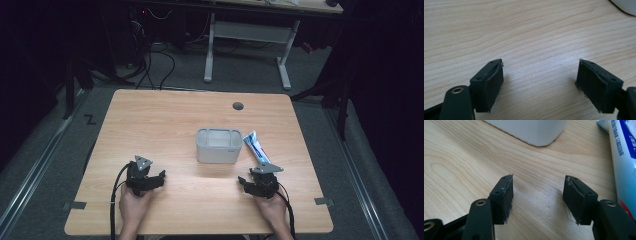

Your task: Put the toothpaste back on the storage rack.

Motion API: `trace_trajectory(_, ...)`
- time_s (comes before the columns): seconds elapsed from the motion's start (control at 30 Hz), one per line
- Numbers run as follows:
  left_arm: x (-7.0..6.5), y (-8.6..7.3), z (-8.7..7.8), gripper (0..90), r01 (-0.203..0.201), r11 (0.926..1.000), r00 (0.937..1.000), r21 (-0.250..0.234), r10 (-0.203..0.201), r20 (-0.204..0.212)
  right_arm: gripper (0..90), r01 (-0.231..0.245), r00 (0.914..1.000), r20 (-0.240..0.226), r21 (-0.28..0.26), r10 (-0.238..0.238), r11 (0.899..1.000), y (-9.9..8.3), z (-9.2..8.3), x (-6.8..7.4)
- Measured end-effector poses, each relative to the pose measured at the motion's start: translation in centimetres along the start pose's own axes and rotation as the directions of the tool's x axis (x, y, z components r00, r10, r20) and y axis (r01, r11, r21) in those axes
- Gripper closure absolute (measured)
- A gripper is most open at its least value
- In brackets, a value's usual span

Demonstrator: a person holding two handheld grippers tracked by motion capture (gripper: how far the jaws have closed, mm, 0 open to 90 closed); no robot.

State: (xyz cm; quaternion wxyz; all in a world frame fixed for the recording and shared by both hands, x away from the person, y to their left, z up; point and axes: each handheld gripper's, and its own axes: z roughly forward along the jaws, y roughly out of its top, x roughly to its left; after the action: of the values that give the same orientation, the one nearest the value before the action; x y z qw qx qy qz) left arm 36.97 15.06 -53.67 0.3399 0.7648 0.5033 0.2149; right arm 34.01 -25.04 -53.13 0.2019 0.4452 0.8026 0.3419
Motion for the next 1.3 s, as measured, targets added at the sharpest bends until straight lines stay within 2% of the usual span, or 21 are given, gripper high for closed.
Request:
trace_trajectory(0.63,-0.01,-0.05,-0.05,21.8,-0.005,1.0000,1.0000,-0.001,0.005,0.006,39.7,-0.002,1.0000,-0.005,0.003,0.002,1.000,0.02,0.02,0.01)
trace_trajectory(0.77,0.00,-0.06,-0.06,21.8,-0.006,1.0000,1.0000,0.000,0.006,0.007,37.7,-0.014,0.9999,0.009,0.005,0.014,1.000,0.02,0.02,0.10)
trace_trajectory(1.1,-0.01,-0.05,-0.06,21.8,-0.006,1.0000,1.0000,0.000,0.006,0.006,40.9,-0.015,0.9998,0.014,0.004,0.015,1.000,-0.04,-0.11,0.05)
trace_trajectory(1.3,0.00,-0.05,-0.06,21.8,-0.007,1.0000,1.0000,0.000,0.007,0.006,42.9,-0.034,0.9994,0.005,-0.006,0.034,0.999,-0.23,-0.53,0.01)
